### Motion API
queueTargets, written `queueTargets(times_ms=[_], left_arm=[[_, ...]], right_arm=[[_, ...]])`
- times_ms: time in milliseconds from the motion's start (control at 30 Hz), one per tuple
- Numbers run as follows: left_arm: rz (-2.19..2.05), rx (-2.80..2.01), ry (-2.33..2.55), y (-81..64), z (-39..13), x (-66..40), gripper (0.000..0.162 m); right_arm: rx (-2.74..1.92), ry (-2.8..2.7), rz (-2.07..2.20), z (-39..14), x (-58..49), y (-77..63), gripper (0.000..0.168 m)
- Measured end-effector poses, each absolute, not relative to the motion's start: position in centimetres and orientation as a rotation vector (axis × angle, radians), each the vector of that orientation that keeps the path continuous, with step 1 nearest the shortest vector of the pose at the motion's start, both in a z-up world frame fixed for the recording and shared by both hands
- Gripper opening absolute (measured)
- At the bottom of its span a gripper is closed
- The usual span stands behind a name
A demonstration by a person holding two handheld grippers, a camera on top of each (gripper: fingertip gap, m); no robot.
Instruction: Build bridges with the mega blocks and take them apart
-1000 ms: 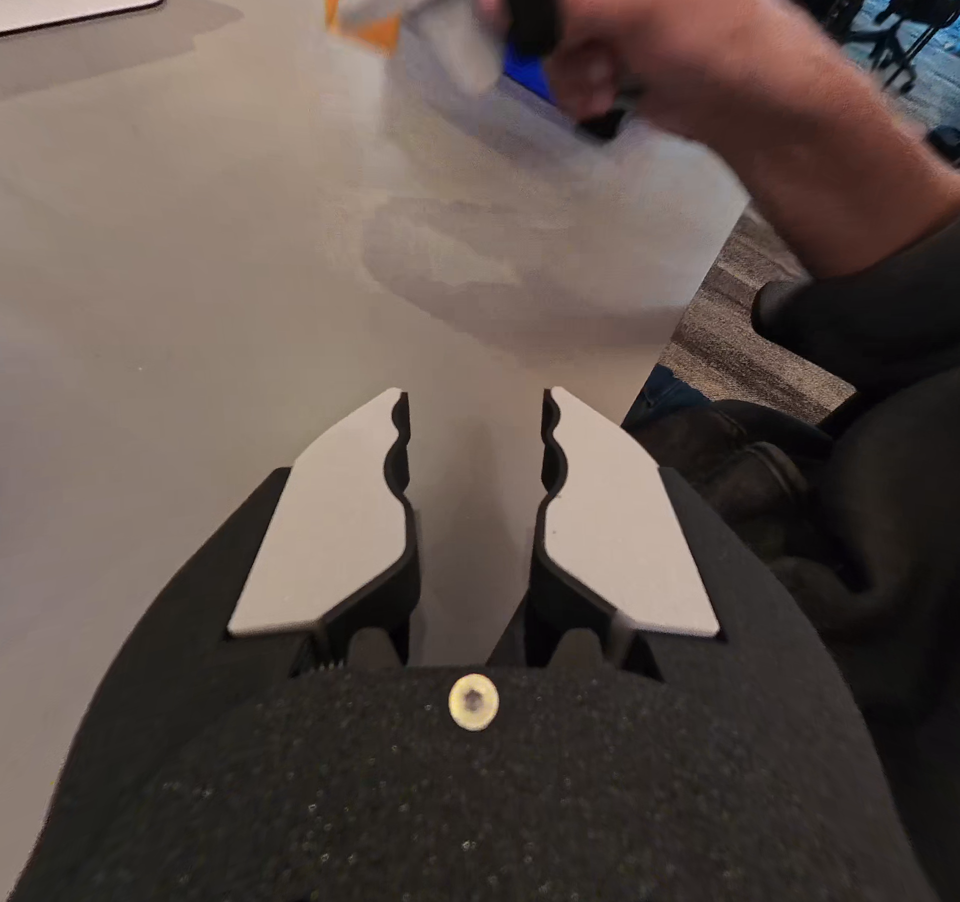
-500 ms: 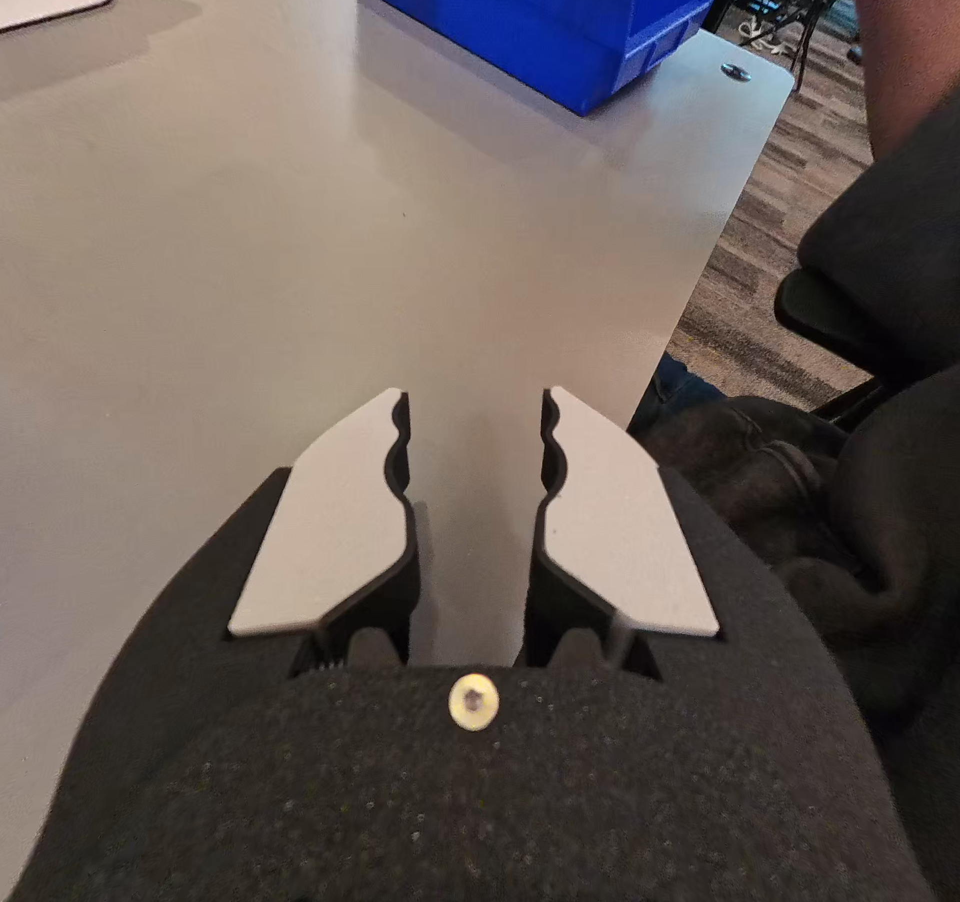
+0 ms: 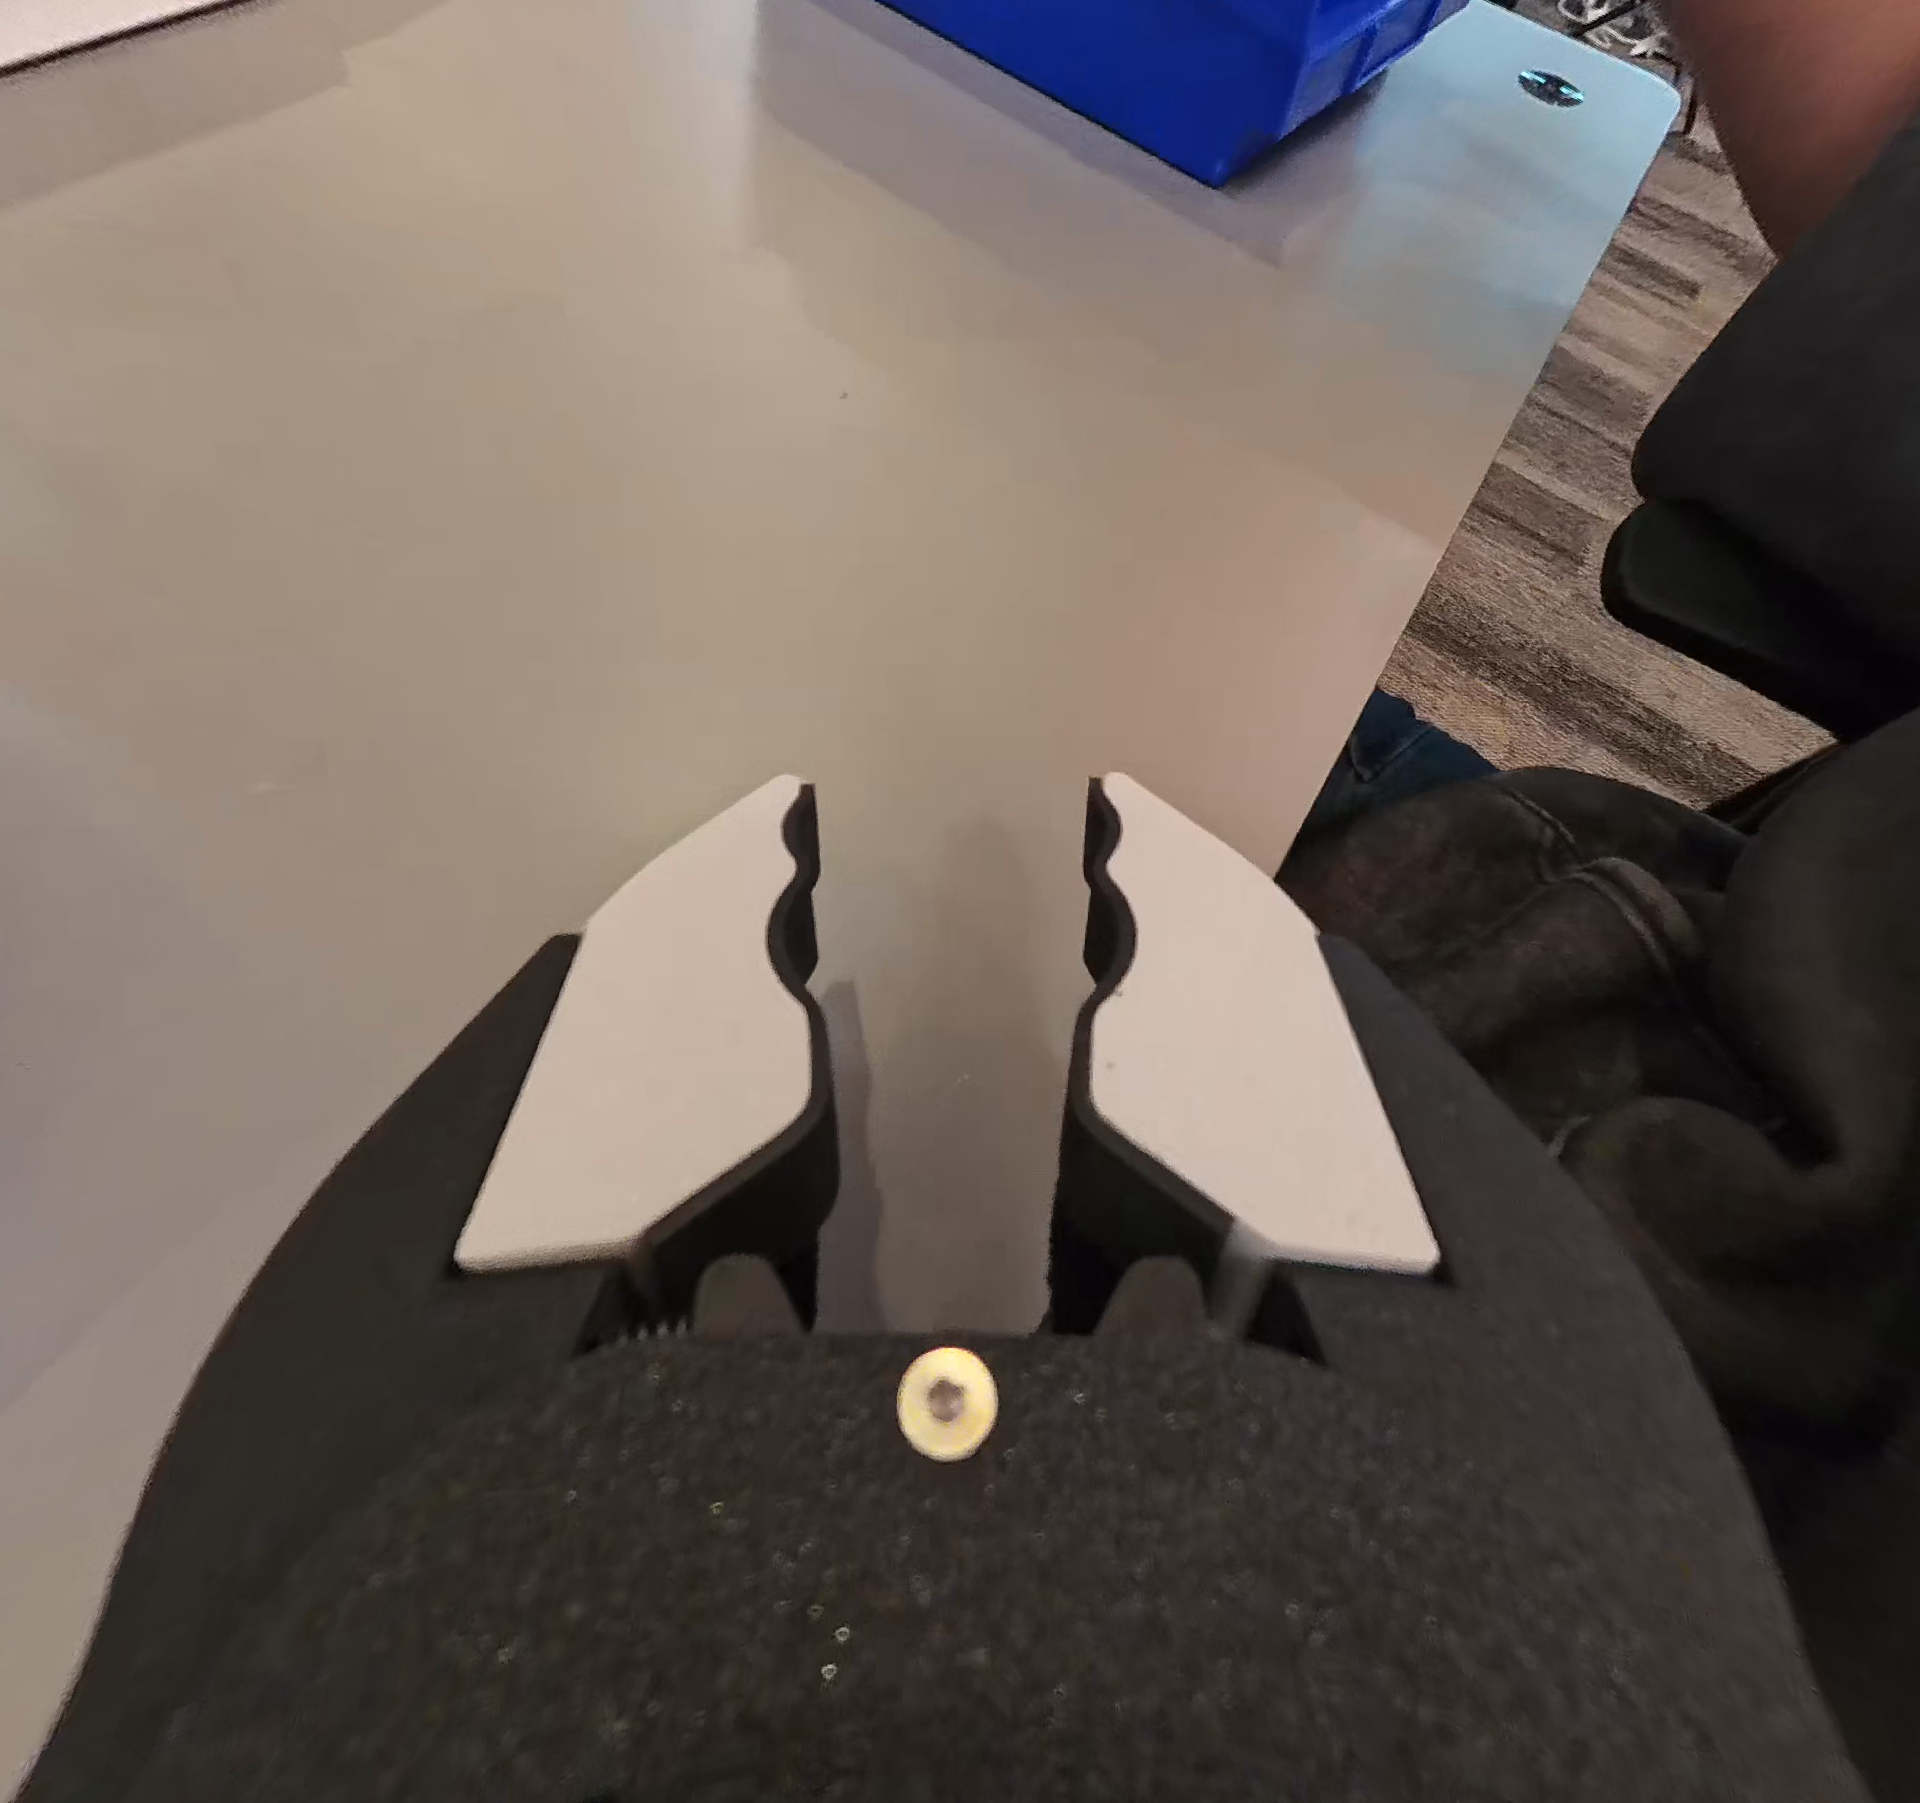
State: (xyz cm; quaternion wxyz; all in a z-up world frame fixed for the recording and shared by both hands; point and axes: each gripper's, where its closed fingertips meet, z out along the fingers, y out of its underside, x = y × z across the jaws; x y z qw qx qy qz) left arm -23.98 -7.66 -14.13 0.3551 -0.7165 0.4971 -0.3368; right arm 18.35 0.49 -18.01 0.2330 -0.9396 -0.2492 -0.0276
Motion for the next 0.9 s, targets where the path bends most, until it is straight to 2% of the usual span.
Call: queueTargets(times_ms=[33,100,200,267,333,433,500,633,900], left_arm=[[-0.864,-1.851,1.278,-7.5,-14.0,-24.1,0.049],[-0.852,-1.848,1.266,-7.3,-13.8,-24.4,0.049],[-0.820,-1.834,1.239,-6.8,-13.3,-24.9,0.049],[-0.791,-1.830,1.211,-6.3,-12.8,-25.2,0.049],[-0.766,-1.830,1.183,-5.7,-12.3,-25.7,0.050],[-0.749,-1.841,1.141,-5.0,-11.8,-26.3,0.052],[-0.734,-1.864,1.094,-4.2,-11.6,-26.9,0.052],[-0.755,-1.878,1.015,-3.2,-10.7,-27.9,0.052],[-0.469,-1.934,0.749,5.4,-5.5,-35.4,0.050]], right_arm=[[-2.575,-0.661,-0.087,-17.2,18.4,0.2,0.079],[-2.517,-0.615,-0.219,-14.1,18.8,-0.5,0.080],[-2.289,-0.508,-0.342,-6.7,16.4,-1.9,0.075],[-2.090,-0.512,-0.185,-3.0,9.7,-3.2,0.072],[-1.895,-0.512,0.080,-1.8,1.1,-4.7,0.064],[-1.821,-0.522,0.555,-5.6,-11.3,-7.4,0.060],[-1.882,-0.534,0.685,-9.2,-15.7,-8.4,0.064],[-1.942,-0.601,0.536,-12.1,-17.0,-7.7,0.063],[-1.925,-0.647,0.510,-12.2,-17.1,-8.2,0.059]])
